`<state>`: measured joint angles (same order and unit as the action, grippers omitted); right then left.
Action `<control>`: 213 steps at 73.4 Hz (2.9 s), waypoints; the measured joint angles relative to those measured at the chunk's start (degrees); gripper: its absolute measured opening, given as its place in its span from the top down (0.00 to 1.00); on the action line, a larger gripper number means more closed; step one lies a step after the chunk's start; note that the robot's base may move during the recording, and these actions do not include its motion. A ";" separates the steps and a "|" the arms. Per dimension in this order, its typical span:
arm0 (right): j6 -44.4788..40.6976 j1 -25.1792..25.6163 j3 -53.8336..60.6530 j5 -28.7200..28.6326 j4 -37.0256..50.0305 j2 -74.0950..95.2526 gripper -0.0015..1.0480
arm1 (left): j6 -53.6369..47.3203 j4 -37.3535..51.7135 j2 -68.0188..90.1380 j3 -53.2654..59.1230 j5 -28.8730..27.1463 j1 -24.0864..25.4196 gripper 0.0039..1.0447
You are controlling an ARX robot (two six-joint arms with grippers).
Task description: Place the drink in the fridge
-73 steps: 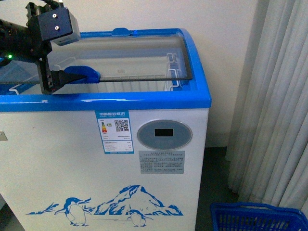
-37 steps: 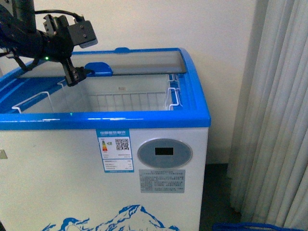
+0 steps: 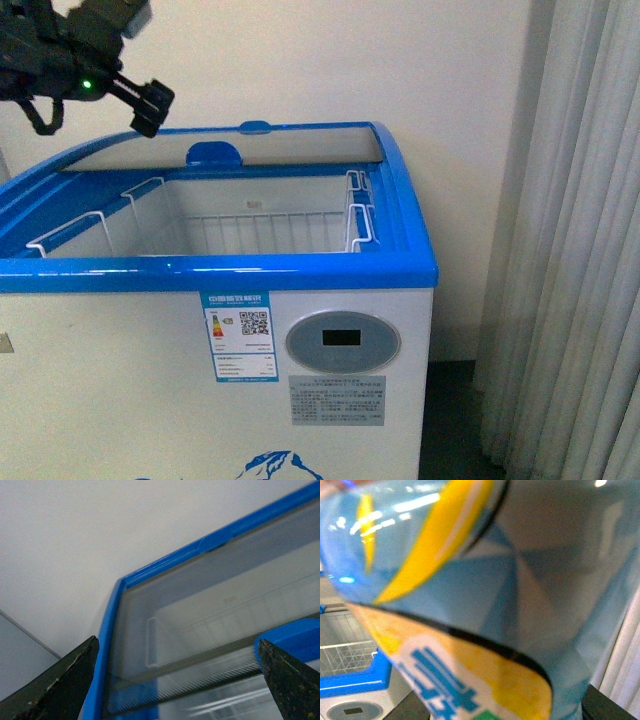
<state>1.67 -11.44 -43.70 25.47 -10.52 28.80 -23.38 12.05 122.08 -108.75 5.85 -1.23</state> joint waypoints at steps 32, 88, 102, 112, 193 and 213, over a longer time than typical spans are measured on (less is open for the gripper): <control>-4.57 5.44 -7.58 -12.68 -16.22 5.18 0.61 | 22.10 27.21 -46.58 67.93 -6.01 0.42 0.54; -77.77 -12.07 -87.56 -19.61 -29.92 94.14 0.62 | 23.17 31.26 -69.26 99.56 -5.84 1.16 0.98; -80.17 -13.60 -104.91 -16.72 -39.10 108.04 0.62 | 23.19 28.37 -74.99 102.47 -5.84 1.16 0.98; -81.35 -13.44 -111.69 -14.69 -41.16 114.64 0.62 | 23.21 25.62 -79.41 104.17 -5.86 1.16 0.98; -77.59 -17.14 -123.19 -9.57 -17.27 134.16 0.62 | 23.23 0.77 -109.33 107.91 -5.81 1.16 0.98; -77.81 -17.18 -123.27 -10.14 -17.25 134.25 0.62 | 23.21 -7.54 -116.02 107.89 -5.75 1.16 0.98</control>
<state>-76.14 -28.62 -166.98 15.33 -27.77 163.04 -0.16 4.51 6.07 -0.86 0.10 -0.08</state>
